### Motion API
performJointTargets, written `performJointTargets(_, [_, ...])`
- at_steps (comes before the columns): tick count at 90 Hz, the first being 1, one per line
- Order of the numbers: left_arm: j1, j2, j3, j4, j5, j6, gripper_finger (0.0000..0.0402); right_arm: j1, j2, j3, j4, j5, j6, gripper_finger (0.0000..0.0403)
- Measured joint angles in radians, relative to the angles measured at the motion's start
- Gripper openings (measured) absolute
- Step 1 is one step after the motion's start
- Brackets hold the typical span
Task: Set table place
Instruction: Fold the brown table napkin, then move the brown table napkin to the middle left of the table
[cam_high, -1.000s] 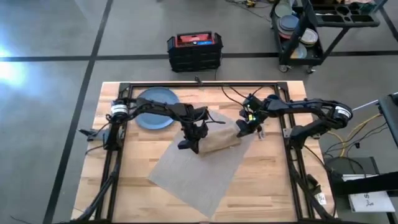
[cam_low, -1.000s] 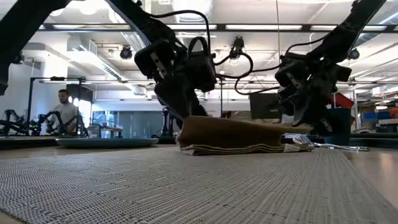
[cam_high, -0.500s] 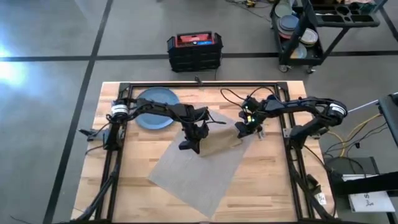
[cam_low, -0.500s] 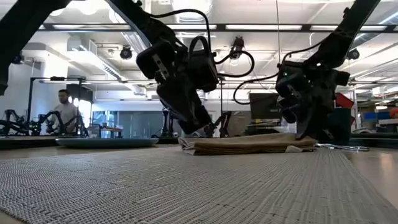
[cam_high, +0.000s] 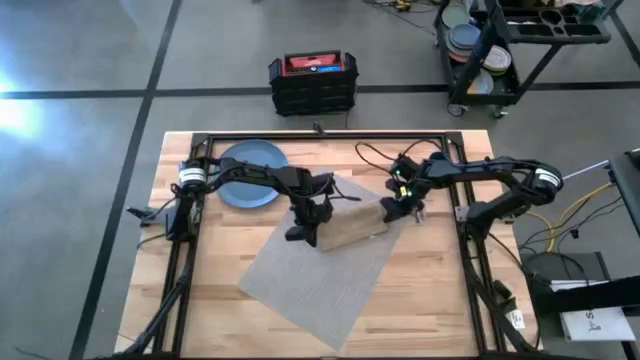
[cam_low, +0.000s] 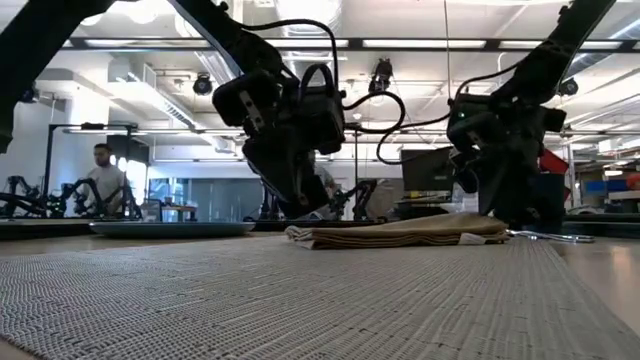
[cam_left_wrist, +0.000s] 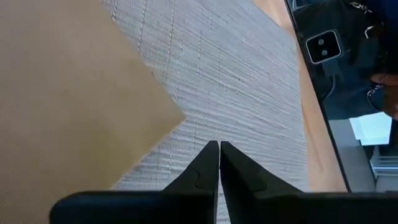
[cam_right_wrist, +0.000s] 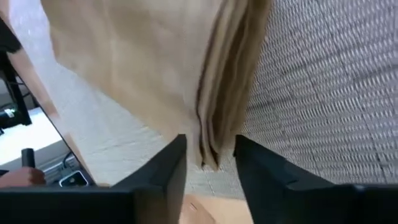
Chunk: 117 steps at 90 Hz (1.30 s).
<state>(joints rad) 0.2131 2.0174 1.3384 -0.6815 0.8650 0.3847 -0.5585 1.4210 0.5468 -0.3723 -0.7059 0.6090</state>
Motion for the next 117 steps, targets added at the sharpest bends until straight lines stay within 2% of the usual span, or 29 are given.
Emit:
performJointTargets(15, [0.006, -0.038, 0.0, -0.039, -0.037, 0.025, 0.0, 0.02, -0.061, 0.0, -0.057, 0.033, 0.005, 0.0173])
performJointTargets(22, [0.01, -0.07, 0.0, -0.047, -0.083, 0.027, 0.0, 0.059, -0.124, -0.001, -0.049, 0.127, 0.066, 0.0181])
performJointTargets(30, [0.014, -0.107, 0.0, -0.051, -0.155, 0.04, 0.0, 0.141, -0.206, -0.002, -0.004, 0.286, 0.153, 0.0183])
performJointTargets(36, [0.014, -0.13, 0.0, -0.035, -0.228, 0.045, 0.0, 0.223, -0.262, -0.002, 0.033, 0.452, 0.25, 0.018])
performJointTargets(40, [0.014, -0.14, 0.0, -0.005, -0.285, 0.034, 0.0, 0.293, -0.296, -0.003, 0.062, 0.613, 0.325, 0.0176])
performJointTargets(48, [0.01, -0.142, 0.0, 0.085, -0.406, 0.006, 0.0, 0.48, -0.344, -0.003, 0.09, 1.03, 0.538, 0.0162])
performJointTargets(55, [0.007, -0.14, 0.0, 0.172, -0.462, 0.007, 0.0, 0.643, -0.344, -0.009, 0.083, 1.361, 0.755, 0.0135])
performJointTargets(59, [0.007, -0.138, 0.0, 0.227, -0.497, 0.016, 0.0, 0.721, -0.33, -0.01, 0.076, 1.482, 0.873, 0.011])
performJointTargets(63, [0.007, -0.132, 0.0, 0.275, -0.542, 0.02, 0.0, 0.783, -0.306, -0.011, 0.064, 1.551, 0.972, 0.0079])
performJointTargets(68, [0.015, -0.122, 0.0, 0.33, -0.557, 0.033, 0.0, 0.84, -0.264, -0.011, 0.058, 1.564, 1.048, 0.0033])
performJointTargets(73, [0.029, -0.112, 0.0, 0.361, -0.502, 0.056, 0.0, 0.886, -0.217, -0.012, 0.055, 1.523, 1.087, 0.0012])
performJointTargets(82, [0.043, -0.089, 0.011, 0.356, -0.384, 0.082, 0.0, 0.938, -0.116, -0.012, 0.058, 1.37, 1.174, 0.0011])
performJointTargets(92, [0.039, -0.059, 0.01, 0.271, -0.35, 0.143, 0.0, 0.971, -0.003, -0.013, 0.087, 1.231, 1.225, 0.0002])
performJointTargets(103, [0.036, -0.054, 0.009, 0.173, -0.321, 0.18, 0.0, 0.998, 0.064, 0.017, 0.141, 1.202, 1.233, 0.0001])
performJointTargets(117, [0.03, -0.053, 0.009, 0.142, -0.32, 0.159, 0.0, 0.997, 0.088, 0.067, 0.147, 1.171, 1.134, 0.0])
